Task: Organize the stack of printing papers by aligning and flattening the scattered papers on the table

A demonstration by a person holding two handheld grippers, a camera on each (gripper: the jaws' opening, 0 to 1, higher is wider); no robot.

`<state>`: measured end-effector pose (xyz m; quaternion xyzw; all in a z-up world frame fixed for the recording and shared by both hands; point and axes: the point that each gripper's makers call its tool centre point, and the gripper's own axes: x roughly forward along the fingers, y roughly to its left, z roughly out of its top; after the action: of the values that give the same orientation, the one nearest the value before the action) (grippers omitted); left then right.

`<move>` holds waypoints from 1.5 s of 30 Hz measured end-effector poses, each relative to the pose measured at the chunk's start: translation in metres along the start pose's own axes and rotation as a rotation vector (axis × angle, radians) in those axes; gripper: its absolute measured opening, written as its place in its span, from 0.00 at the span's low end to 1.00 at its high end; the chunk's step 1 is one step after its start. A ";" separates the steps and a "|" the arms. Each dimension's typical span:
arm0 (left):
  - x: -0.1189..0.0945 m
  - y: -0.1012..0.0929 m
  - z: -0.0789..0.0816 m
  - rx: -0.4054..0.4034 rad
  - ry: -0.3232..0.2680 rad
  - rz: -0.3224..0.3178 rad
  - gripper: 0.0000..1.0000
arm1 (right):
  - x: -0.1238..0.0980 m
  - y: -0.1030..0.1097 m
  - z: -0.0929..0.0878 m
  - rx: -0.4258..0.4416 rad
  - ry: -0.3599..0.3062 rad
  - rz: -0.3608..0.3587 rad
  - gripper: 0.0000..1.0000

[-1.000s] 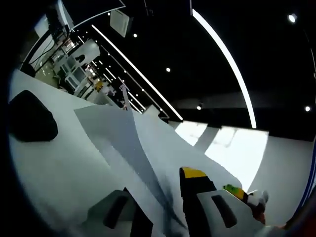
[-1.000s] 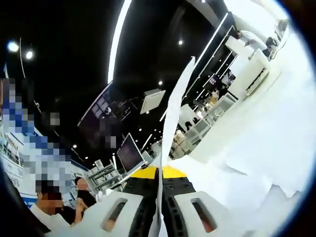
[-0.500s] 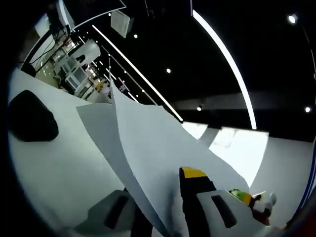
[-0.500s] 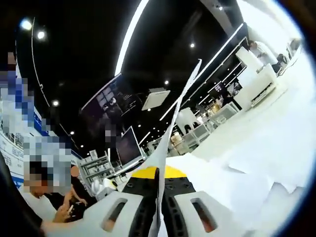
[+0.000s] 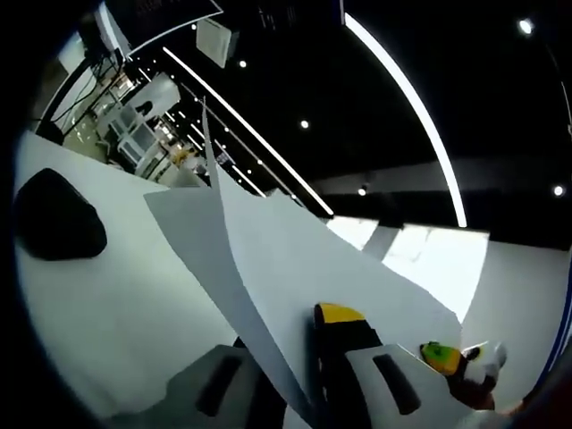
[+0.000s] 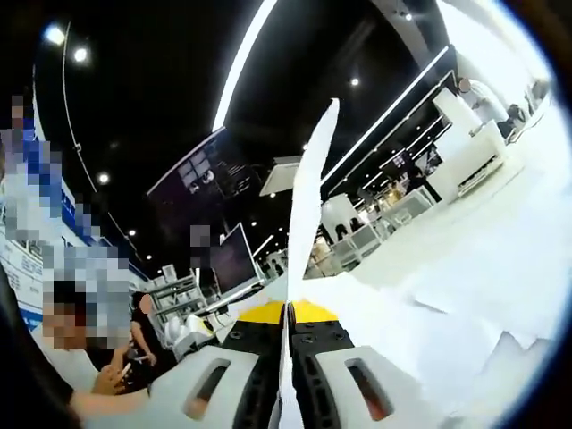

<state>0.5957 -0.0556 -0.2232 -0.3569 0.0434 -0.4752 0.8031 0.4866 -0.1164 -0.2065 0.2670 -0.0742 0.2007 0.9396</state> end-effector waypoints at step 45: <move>0.000 -0.014 0.008 -0.092 -0.032 -0.055 0.06 | -0.003 -0.003 -0.002 -0.012 0.007 0.013 0.00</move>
<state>0.5888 -0.0553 -0.2086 -0.4020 0.0424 -0.4886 0.7732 0.4849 -0.1189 -0.2103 0.2604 -0.0740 0.2074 0.9400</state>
